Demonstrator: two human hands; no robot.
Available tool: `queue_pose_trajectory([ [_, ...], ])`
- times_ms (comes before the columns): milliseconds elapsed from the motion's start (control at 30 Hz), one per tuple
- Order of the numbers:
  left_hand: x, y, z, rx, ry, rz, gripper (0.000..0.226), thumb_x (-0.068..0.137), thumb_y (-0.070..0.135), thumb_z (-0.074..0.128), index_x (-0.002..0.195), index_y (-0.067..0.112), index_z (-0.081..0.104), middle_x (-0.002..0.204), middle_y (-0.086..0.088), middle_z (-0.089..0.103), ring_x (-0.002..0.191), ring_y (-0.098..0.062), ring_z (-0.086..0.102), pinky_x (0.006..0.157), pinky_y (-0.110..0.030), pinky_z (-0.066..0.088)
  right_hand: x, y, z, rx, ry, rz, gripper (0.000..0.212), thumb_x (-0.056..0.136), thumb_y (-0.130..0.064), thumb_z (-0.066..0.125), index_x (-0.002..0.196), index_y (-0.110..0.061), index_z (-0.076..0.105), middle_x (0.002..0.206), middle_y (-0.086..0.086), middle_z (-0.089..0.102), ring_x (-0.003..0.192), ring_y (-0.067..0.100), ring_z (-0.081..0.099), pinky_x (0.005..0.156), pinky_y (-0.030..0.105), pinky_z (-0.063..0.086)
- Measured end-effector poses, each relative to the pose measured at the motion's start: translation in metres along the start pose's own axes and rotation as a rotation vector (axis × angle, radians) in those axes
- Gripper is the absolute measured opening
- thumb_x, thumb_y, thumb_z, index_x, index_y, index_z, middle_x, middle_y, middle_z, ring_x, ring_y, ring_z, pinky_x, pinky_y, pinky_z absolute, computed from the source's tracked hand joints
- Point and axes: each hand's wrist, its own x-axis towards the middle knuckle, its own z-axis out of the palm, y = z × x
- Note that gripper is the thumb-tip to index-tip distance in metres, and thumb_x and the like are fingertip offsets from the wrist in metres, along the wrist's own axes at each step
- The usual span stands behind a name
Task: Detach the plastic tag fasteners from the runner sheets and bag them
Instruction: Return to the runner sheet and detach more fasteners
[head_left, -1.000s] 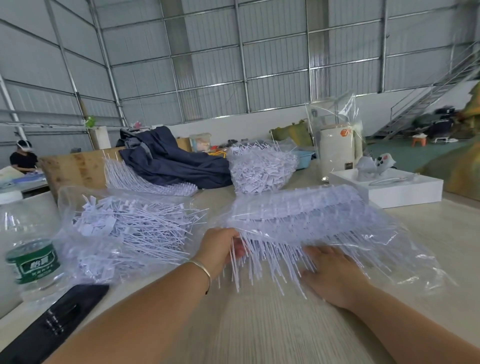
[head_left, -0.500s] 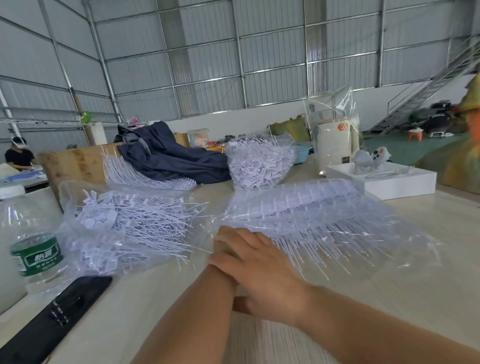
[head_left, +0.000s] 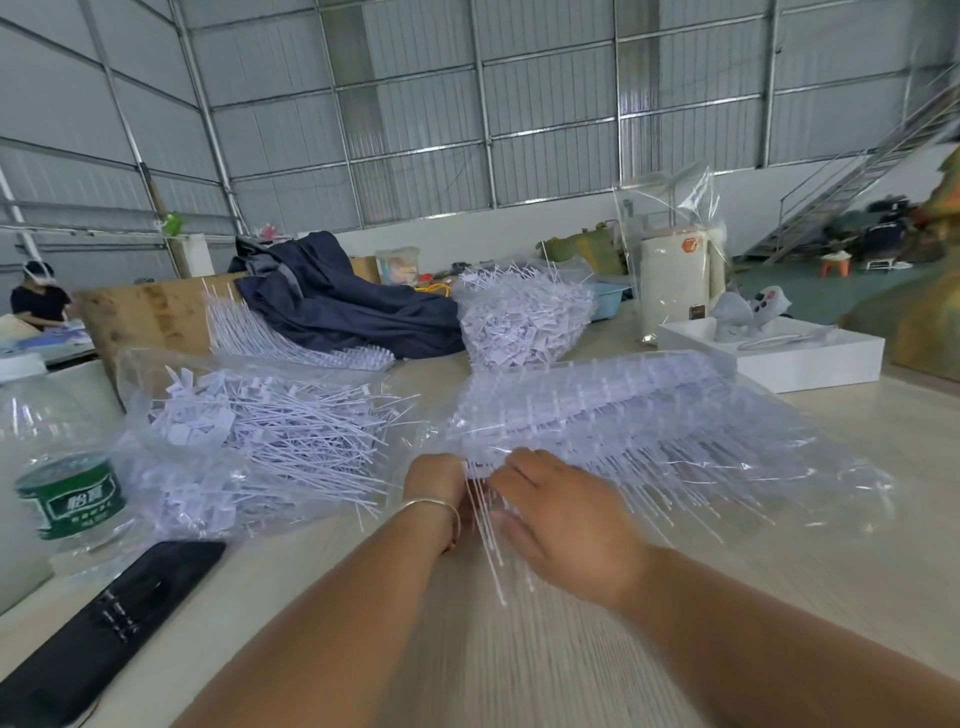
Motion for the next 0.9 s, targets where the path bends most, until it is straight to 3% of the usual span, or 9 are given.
queue_pose_trajectory([
  [67, 0.012, -0.004, 0.0, -0.216, -0.082, -0.069, 0.027, 0.092, 0.001, 0.055, 0.115, 0.004, 0.069, 0.118, -0.019, 0.067, 0.107, -0.031, 0.064, 0.09, -0.03, 0.047, -0.001, 0.014, 0.003, -0.088, -0.121, 0.045, 0.02, 0.086, -0.012, 0.054, 0.105, -0.01, 0.062, 0.104, 0.007, 0.06, 0.098, 0.028, 0.058, 0.072, 0.035, 0.047],
  [133, 0.003, -0.004, 0.0, -0.337, -0.112, -0.015, 0.023, 0.079, -0.009, 0.067, 0.1, -0.002, 0.074, 0.092, -0.027, 0.071, 0.075, -0.033, 0.067, 0.067, -0.034, 0.054, -0.001, 0.026, 0.009, -0.13, -0.237, 0.102, 0.034, 0.088, -0.012, 0.048, 0.121, -0.013, 0.056, 0.126, 0.006, 0.053, 0.12, 0.025, 0.047, 0.091, 0.034, 0.041],
  [233, -0.009, -0.006, -0.004, -0.448, -0.119, 0.033, 0.026, 0.069, -0.011, 0.075, 0.091, 0.002, 0.075, 0.059, -0.016, 0.066, 0.04, -0.019, 0.053, 0.039, -0.021, 0.04, 0.005, 0.039, 0.015, -0.128, -0.374, 0.228, 0.052, 0.097, -0.026, 0.042, 0.147, -0.021, 0.032, 0.156, 0.001, 0.029, 0.143, 0.019, 0.024, 0.114, 0.035, 0.023],
  [333, -0.013, -0.004, -0.007, -0.363, -0.088, 0.129, 0.022, 0.069, -0.003, 0.079, 0.085, 0.011, 0.076, 0.061, -0.007, 0.07, 0.046, -0.012, 0.059, 0.044, -0.019, 0.044, 0.014, 0.044, 0.017, -0.031, -0.551, 0.34, 0.062, 0.099, -0.036, 0.041, 0.155, -0.028, 0.014, 0.162, -0.001, 0.013, 0.149, 0.019, 0.009, 0.117, 0.043, 0.017],
  [400, -0.015, -0.007, -0.008, -0.262, -0.078, 0.189, 0.012, 0.07, 0.004, 0.081, 0.077, 0.012, 0.076, 0.067, -0.011, 0.071, 0.056, -0.017, 0.06, 0.052, -0.023, 0.047, 0.021, 0.044, 0.017, -0.021, -0.604, 0.355, 0.063, 0.099, -0.039, 0.04, 0.155, -0.031, 0.012, 0.163, -0.003, 0.01, 0.149, 0.019, 0.007, 0.117, 0.045, 0.016],
  [567, -0.004, -0.013, -0.006, 0.211, -0.005, 0.395, 0.033, 0.077, 0.046, 0.076, 0.089, 0.018, 0.063, 0.094, -0.001, 0.059, 0.075, -0.013, 0.055, 0.067, -0.027, 0.04, 0.028, 0.05, 0.015, 0.128, -0.529, 0.425, 0.054, 0.103, -0.044, 0.03, 0.154, -0.032, 0.018, 0.161, -0.002, 0.022, 0.148, 0.017, 0.014, 0.117, 0.043, 0.014],
  [733, 0.001, -0.012, 0.008, 0.312, 0.02, 0.429, 0.023, 0.093, 0.04, 0.059, 0.088, 0.02, 0.051, 0.099, -0.01, 0.06, 0.091, -0.03, 0.06, 0.079, -0.035, 0.047, 0.031, 0.056, 0.016, 0.135, -0.506, 0.464, 0.06, 0.099, -0.058, 0.023, 0.15, -0.027, 0.026, 0.152, 0.002, 0.04, 0.141, 0.022, 0.031, 0.112, 0.043, 0.022],
  [800, -0.005, -0.01, 0.008, 0.285, 0.045, 0.464, 0.023, 0.091, 0.031, 0.059, 0.076, 0.024, 0.043, 0.087, -0.007, 0.058, 0.086, -0.032, 0.059, 0.073, -0.036, 0.047, 0.031, 0.059, 0.017, 0.116, -0.541, 0.475, 0.067, 0.095, -0.066, 0.018, 0.148, -0.026, 0.03, 0.151, 0.001, 0.042, 0.139, 0.023, 0.035, 0.111, 0.044, 0.025],
  [900, -0.022, -0.006, 0.0, 0.299, 0.05, 0.558, 0.033, 0.084, 0.03, 0.059, 0.063, 0.021, 0.035, 0.063, 0.005, 0.044, 0.066, -0.026, 0.048, 0.053, -0.03, 0.032, 0.033, 0.064, 0.018, 0.154, -0.549, 0.507, 0.071, 0.093, -0.07, 0.013, 0.143, -0.028, 0.04, 0.15, -0.001, 0.043, 0.139, 0.021, 0.036, 0.114, 0.044, 0.024],
])
